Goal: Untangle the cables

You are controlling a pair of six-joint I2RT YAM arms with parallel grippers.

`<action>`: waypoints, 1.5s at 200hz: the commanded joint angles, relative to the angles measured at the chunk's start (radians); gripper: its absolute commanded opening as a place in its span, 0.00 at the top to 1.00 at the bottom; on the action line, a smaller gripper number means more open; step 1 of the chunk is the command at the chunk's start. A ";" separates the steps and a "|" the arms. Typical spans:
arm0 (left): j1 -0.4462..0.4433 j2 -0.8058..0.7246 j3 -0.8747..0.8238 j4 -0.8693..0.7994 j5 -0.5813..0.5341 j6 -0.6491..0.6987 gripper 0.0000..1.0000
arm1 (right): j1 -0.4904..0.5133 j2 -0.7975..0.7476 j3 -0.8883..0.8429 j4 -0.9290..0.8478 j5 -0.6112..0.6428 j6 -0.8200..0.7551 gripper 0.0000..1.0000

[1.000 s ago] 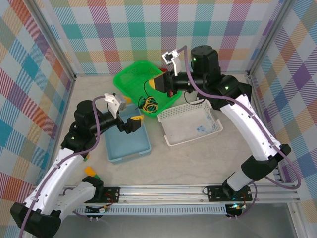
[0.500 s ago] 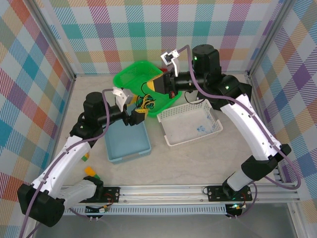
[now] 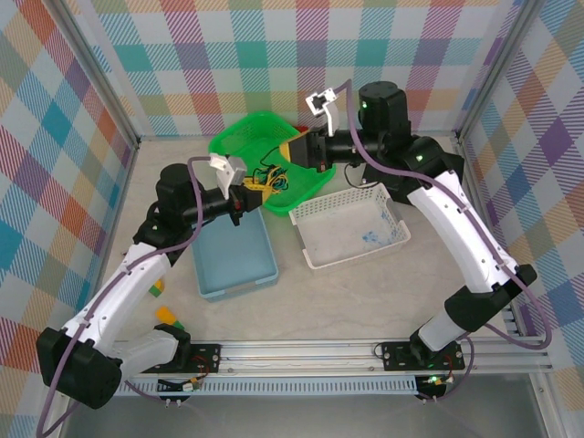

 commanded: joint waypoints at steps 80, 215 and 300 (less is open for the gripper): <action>-0.024 0.069 0.066 0.032 0.077 -0.073 1.00 | -0.147 -0.489 -0.764 0.254 -0.012 -0.339 0.23; -0.109 0.080 0.129 -0.286 0.174 0.352 1.00 | -0.131 -0.379 -0.768 0.294 -0.186 -0.969 0.30; -0.159 0.094 0.130 -0.284 0.154 0.400 1.00 | -0.030 -0.295 -0.739 0.336 -0.174 -0.956 0.41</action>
